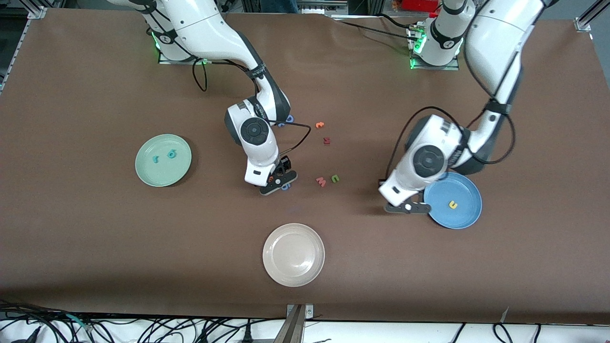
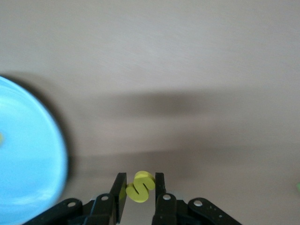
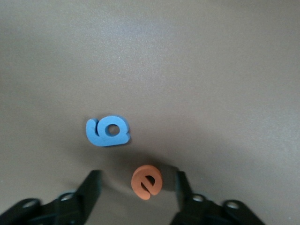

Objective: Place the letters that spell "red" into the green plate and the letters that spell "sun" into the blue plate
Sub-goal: 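Drop the s on the blue plate while the right gripper grasps orange e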

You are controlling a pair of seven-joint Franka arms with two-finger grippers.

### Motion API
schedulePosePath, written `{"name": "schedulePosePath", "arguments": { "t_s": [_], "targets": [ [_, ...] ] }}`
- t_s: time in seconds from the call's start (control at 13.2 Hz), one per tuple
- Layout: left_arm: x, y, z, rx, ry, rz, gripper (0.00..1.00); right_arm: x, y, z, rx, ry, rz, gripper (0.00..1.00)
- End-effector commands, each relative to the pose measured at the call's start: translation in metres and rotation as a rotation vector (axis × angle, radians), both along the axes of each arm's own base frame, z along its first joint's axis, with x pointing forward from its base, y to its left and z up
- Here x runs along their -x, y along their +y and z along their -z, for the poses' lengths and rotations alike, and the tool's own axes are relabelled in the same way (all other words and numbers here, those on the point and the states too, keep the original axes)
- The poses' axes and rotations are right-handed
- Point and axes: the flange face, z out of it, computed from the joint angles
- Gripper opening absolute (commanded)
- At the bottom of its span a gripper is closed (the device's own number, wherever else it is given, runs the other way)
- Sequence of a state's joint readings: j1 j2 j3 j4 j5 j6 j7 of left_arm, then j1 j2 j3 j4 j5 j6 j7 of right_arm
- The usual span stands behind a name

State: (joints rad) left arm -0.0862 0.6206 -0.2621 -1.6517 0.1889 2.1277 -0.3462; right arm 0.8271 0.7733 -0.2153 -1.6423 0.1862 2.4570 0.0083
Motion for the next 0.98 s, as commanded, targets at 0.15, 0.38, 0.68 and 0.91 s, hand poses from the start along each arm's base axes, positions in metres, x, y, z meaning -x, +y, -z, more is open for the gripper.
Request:
{"name": "schedulePosePath", "arguments": {
  "t_s": [0.15, 0.38, 0.68, 0.91],
  "targets": [
    [-0.022, 0.107, 0.004, 0.062, 0.046, 0.182, 0.13, -0.005, 0.000, 0.001, 0.003, -0.004, 0.005, 0.04],
    [-0.025, 0.148, 0.026, 0.077, 0.068, 0.223, 0.15, -0.004, -0.001, -0.010, 0.012, 0.011, 0.004, 0.00],
    [-0.031, 0.135, 0.019, 0.087, 0.049, 0.222, 1.00, -0.016, -0.032, -0.070, 0.045, 0.071, 0.066, 0.00],
    [-0.028, 0.104, 0.011, 0.098, 0.043, 0.181, 1.00, -0.014, -0.080, -0.090, 0.056, 0.110, 0.064, 0.00]
  ]
}}
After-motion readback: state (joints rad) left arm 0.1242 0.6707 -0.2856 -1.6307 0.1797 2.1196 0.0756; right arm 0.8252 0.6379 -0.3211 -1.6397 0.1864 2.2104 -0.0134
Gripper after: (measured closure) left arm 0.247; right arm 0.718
